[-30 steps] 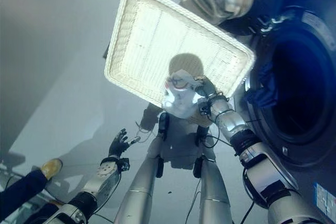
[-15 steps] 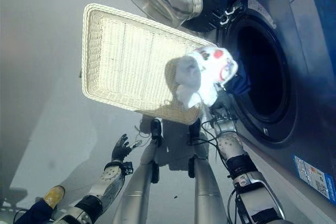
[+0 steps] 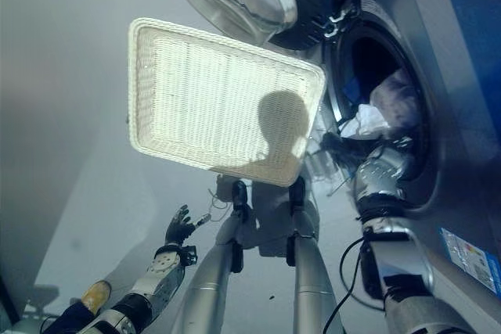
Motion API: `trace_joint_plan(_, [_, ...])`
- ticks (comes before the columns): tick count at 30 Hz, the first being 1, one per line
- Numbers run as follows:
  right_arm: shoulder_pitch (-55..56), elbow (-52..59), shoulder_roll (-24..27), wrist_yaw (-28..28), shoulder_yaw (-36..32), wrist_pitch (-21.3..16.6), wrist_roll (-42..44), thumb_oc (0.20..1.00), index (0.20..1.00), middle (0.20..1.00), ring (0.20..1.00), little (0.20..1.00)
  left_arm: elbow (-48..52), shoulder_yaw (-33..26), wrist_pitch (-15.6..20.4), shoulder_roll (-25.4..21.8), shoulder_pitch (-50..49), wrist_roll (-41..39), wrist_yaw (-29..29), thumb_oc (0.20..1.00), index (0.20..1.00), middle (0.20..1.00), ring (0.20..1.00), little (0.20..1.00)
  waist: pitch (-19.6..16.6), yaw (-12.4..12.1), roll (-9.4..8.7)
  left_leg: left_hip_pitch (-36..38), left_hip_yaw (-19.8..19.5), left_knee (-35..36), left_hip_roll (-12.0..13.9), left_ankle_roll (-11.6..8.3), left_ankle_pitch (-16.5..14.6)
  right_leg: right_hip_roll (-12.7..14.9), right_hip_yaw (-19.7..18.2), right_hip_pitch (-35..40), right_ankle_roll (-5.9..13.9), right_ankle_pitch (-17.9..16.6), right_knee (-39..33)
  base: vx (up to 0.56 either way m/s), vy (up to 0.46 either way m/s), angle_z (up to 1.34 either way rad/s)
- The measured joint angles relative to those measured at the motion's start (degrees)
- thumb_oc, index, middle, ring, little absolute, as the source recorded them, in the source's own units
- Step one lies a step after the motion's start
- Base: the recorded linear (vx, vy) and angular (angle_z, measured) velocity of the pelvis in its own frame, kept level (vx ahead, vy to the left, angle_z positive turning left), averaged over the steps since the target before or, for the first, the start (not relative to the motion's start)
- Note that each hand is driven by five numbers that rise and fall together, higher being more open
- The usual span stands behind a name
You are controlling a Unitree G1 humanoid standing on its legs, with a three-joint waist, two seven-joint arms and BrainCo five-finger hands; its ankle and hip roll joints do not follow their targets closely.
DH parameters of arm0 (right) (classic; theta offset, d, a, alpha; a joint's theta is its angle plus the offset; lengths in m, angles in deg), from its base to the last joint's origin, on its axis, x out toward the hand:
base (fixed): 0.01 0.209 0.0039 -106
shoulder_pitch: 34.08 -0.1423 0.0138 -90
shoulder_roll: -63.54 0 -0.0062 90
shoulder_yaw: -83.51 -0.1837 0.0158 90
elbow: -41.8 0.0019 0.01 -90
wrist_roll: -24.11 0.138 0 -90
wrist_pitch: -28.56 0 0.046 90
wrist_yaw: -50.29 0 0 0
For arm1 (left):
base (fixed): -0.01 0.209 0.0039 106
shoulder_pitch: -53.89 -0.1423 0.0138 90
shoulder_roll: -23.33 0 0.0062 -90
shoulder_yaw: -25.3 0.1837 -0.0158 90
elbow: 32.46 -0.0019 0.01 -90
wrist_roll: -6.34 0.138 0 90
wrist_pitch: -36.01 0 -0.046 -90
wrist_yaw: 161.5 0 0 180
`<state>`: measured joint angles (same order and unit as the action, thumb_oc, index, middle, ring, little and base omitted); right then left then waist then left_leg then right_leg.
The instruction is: Put the clothes into the washing machine.
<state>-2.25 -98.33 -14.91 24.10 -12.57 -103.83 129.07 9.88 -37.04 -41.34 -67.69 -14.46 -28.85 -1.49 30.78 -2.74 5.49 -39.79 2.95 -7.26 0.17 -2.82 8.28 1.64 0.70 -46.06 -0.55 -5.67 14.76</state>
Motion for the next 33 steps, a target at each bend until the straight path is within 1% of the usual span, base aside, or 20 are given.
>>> trace_joint_plan(4, [-3.02, -4.51, 2.66, -6.79, 0.1, -1.69, -2.36, 0.2, 0.2, 0.2, 0.2, 0.2, 4.13, 1.68, -0.98, -2.14, -0.56, -0.09, 0.34, 1.0, 1.0, 1.0, 1.0, 1.0, 0.18, -0.86, 0.41, -1.56, -0.03, -2.09, -0.54, 0.56, -0.8, 0.44, -0.19, -1.23, 0.27, 0.29, 1.41, 0.07, -0.051, 0.03])
trace_joint_plan(5, [-3.11, -4.53, 3.84, -7.54, -0.23, -3.27, -2.36, 0.2, 0.2, 0.2, 0.2, 0.2, 5.65, 2.21, -1.02, -2.77, -0.68, -0.21, 0.39, 1.0, 1.0, 1.0, 1.0, 1.0, 0.39, -1.4, 0.9, -2.0, -0.06, -2.78, -0.69, 0.64, -1.04, 0.56, -0.18, -1.35, 0.4, 0.22, 1.48, 0.04, -0.033, 0.04])
trace_joint_plan(8, [-3.93, -4.53, 4.6, -9.29, -0.22, -7.36, -2.36, 0.2, 0.2, 0.2, 0.2, 0.2, 6.61, 2.74, -1.45, -4.49, -1.19, -0.59, 0.7, 1.0, 1.0, 1.0, 1.0, 1.0, 0.41, -1.84, 0.96, -3.11, -0.04, -3.44, -0.96, 0.84, -1.14, 0.81, -0.24, -2.17, 0.7, -0.03, 1.58, 0.03, -0.033, 0.01])
trace_joint_plan(9, [-4.36, -4.47, 5.34, -11.23, -0.44, -9.75, -2.68, 0.2, 0.2, 0.2, 0.2, 0.2, 7.21, 2.84, -2.34, -5.3, -1.26, -0.63, 0.87, 1.0, 1.0, 1.0, 1.0, 1.0, 0.45, -2.16, 1.02, -3.74, -0.05, -3.9, -0.96, 1.03, -1.33, 0.81, -0.25, -2.63, 0.76, -0.1, 1.63, 0.05, -0.032, 0.0])
trace_joint_plan(10, [-4.68, -3.98, 5.88, -13.14, -1.23, -10.58, -3.08, 0.2, 0.2, 0.2, 0.2, 0.2, 8.2, 3.59, -2.66, -6.32, -1.39, -0.64, 0.99, 1.0, 1.0, 1.0, 1.0, 1.0, 0.45, -2.63, 1.04, -4.35, -0.03, -4.72, -0.99, 1.19, -1.36, 0.83, -0.31, -3.1, 0.77, -0.09, 2.06, 0.0, 0.0, 0.0])
trace_joint_plan(12, [-6.31, -3.56, 6.76, -18.04, -2.3, -14.0, -4.37, 0.2, 0.2, 0.2, 0.2, 0.2, 8.25, 3.55, -3.63, -7.54, -1.55, -0.77, 1.54, 1.0, 1.0, 1.0, 1.0, 1.0, 0.56, -3.25, 1.43, -5.24, -0.04, -6.61, -1.16, 1.46, -2.33, 0.94, -0.72, -3.82, 0.7, 0.05, 3.31, 0.04, 0.024, -0.04])
trace_joint_plan(13, [-6.52, -3.79, 7.05, -18.96, -2.3, -13.99, -4.35, 0.2, 0.2, 0.2, 0.2, 0.2, 8.2, 3.49, -3.87, -7.82, -1.61, -1.23, 1.92, 1.0, 1.0, 1.0, 1.0, 1.0, 0.56, -3.31, 1.43, -5.3, -0.06, -7.03, -1.22, 1.56, -2.58, 0.97, -0.91, -3.84, 0.82, 0.15, 3.49, 0.04, 0.047, -0.07])
trace_joint_plan(15, [-6.67, -3.01, 7.13, -19.79, -2.33, -14.58, -4.21, 0.407, 0.407, 0.407, 0.407, 0.407, 8.07, 3.62, -4.52, -8.28, -1.71, -1.91, 2.81, 1.0, 1.0, 1.0, 1.0, 1.0, 0.56, -3.33, 1.45, -5.88, 0.04, -8.44, -1.45, 1.78, -3.48, 1.19, -1.2, -4.26, 0.89, 0.33, 4.19, 0.03, 0.034, -0.06])
trace_joint_plan(16, [-6.23, -1.94, 7.13, -19.71, -2.33, -14.88, -4.13, 0.642, 0.642, 0.642, 0.642, 0.642, 8.1, 3.62, -4.56, -8.27, -1.72, -2.04, 3.08, 1.0, 1.0, 1.0, 1.0, 1.0, 0.56, -3.23, 1.45, -5.98, 0.02, -8.51, -1.68, 1.93, -3.59, 1.38, -1.31, -4.39, 1.05, 0.4, 4.24, 0.05, 0.014, -0.02])
trace_joint_plan(17, [-5.93, -1.65, 7.14, -18.91, -2.33, -14.9, -3.23, 0.915, 0.915, 0.915, 0.915, 0.915, 7.96, 3.62, -4.64, -8.22, -1.72, -2.06, 3.37, 1.0, 1.0, 1.0, 1.0, 1.0, 0.56, -3.07, 1.44, -5.98, 0.03, -8.72, -1.85, 2.09, -3.71, 1.53, -1.36, -4.38, 1.21, 0.55, 4.54, 0.0, 0.0, 0.0])
trace_joint_plan(18, [-5.53, -0.86, 7.12, -17.7, -2.48, -15.18, -0.97, 1.0, 1.0, 1.0, 1.0, 1.0, 7.92, 3.64, -4.66, -8.19, -1.72, -2.06, 3.74, 1.0, 1.0, 1.0, 1.0, 1.0, 0.56, -3.03, 1.44, -5.98, 0.02, -9.2, -1.93, 2.22, -4.02, 1.59, -1.36, -4.24, 1.27, 0.66, 4.8, 0.0, 0.0, 0.0])
trace_joint_plan(19, [-4.77, 1.38, 6.83, -13.77, -3.5, -16.52, 5.2, 1.0, 1.0, 1.0, 1.0, 1.0, 7.83, 3.65, -4.68, -8.14, -1.74, -2.06, 4.21, 1.0, 1.0, 1.0, 1.0, 1.0, 0.56, -2.81, 1.44, -5.9, 0.05, -10.22, -2.07, 2.48, -4.65, 1.8, -1.37, -3.83, 1.48, 0.95, 5.11, 0.0, 0.0, 0.0])
trace_joint_plan(20, [-4.66, 2.64, 6.76, -12.98, -4.52, -16.49, 6.62, 1.0, 1.0, 1.0, 1.0, 1.0, 7.82, 3.66, -4.68, -8.14, -1.71, -2.08, 4.25, 1.0, 1.0, 1.0, 1.0, 1.0, 0.56, -2.69, 1.44, -5.82, 0.07, -10.34, -2.14, 2.57, -4.72, 1.9, -1.37, -3.67, 1.51, 0.96, 5.09, 0.0, 0.0, 0.0])
trace_joint_plan(21, [-3.6, 7.32, 5.37, -12.49, -6.41, -15.49, 8.53, 1.0, 1.0, 1.0, 1.0, 1.0, 7.81, 3.56, -4.65, -8.13, -1.72, -2.06, 4.36, 1.0, 1.0, 1.0, 1.0, 1.0, 0.56, -2.3, 1.44, -5.79, 0.12, -10.33, -2.37, 2.69, -4.72, 2.14, -1.37, -3.62, 1.69, 0.99, 5.1, 0.0, 0.0, 0.0])
trace_joint_plan(25, [-3.16, 9.62, 3.89, -11.87, -6.88, -13.52, 8.53, 1.0, 1.0, 1.0, 1.0, 1.0, 7.36, 3.28, -4.73, -7.54, -1.86, -2.03, 4.64, 1.0, 1.0, 1.0, 1.0, 1.0, 0.55, -1.21, 1.43, -5.75, 0.22, -10.35, -2.54, 2.94, -4.6, 2.38, -1.38, -3.55, 1.93, 0.9, 5.14, 0.0, 0.015, 0.0])
trace_joint_plan(27, [-2.26, 13.47, 0.93, -9.01, -7.25, -12.5, 8.53, 1.0, 1.0, 1.0, 1.0, 1.0, 6.69, 3.2, -4.96, -6.69, -2.0, -2.03, 4.58, 1.0, 1.0, 1.0, 1.0, 1.0, 0.55, -0.67, 1.44, -5.72, 0.32, -10.33, -2.41, 2.86, -4.65, 2.22, -1.47, -3.6, 1.87, 0.9, 5.12, 0.0, 0.047, -0.04])
trace_joint_plan(29, [0.07, 20.51, -5.13, 1.45, -7.06, -11.87, 8.53, 1.0, 1.0, 1.0, 1.0, 1.0, 5.58, 3.21, -5.16, -4.68, -2.09, -1.95, 4.23, 1.0, 1.0, 1.0, 1.0, 1.0, 0.52, 0.81, 1.49, -5.4, 0.59, -10.12, -2.29, 2.79, -4.71, 2.1, -1.69, -3.47, 1.84, 0.91, 5.04, -0.04, 0.066, -0.06])
trace_joint_plan(30, [0.51, 21.38, -5.84, 3.51, -6.89, -11.69, 8.53, 1.0, 1.0, 1.0, 1.0, 1.0, 5.56, 3.11, -5.15, -4.08, -2.08, -1.92, 4.19, 1.0, 1.0, 1.0, 1.0, 1.0, 0.52, 0.92, 1.49, -5.25, 0.76, -10.05, -2.27, 2.8, -4.71, 2.09, -1.84, -3.43, 1.83, 0.87, 5.04, -0.03, 0.062, -0.07])
trace_joint_plan(31, [1.59, 22.46, -7.62, 9.6, -6.92, -9.65, 8.53, 1.0, 1.0, 1.0, 1.0, 1.0, 5.64, 3.16, -4.99, -2.94, -2.1, -1.81, 4.2, 1.0, 1.0, 1.0, 1.0, 1.0, 0.49, 1.57, 1.53, -4.71, 1.02, -9.71, -2.28, 2.82, -4.69, 2.1, -2.01, -3.11, 1.88, 0.91, 5.0, -0.03, 0.052, -0.04])
trace_joint_plan(33, [2.68, 23.07, -9.79, 17.45, -6.14, -7.13, 8.53, 1.0, 1.0, 1.0, 1.0, 1.0, 5.47, 3.17, -4.97, -2.14, -2.11, -1.79, 4.13, 1.0, 1.0, 1.0, 1.0, 1.0, 0.46, 2.06, 1.54, -4.35, 1.06, -9.37, -2.3, 2.83, -4.67, 2.12, -2.02, -2.83, 2.22, 1.14, 4.82, -0.03, 0.061, -0.03])
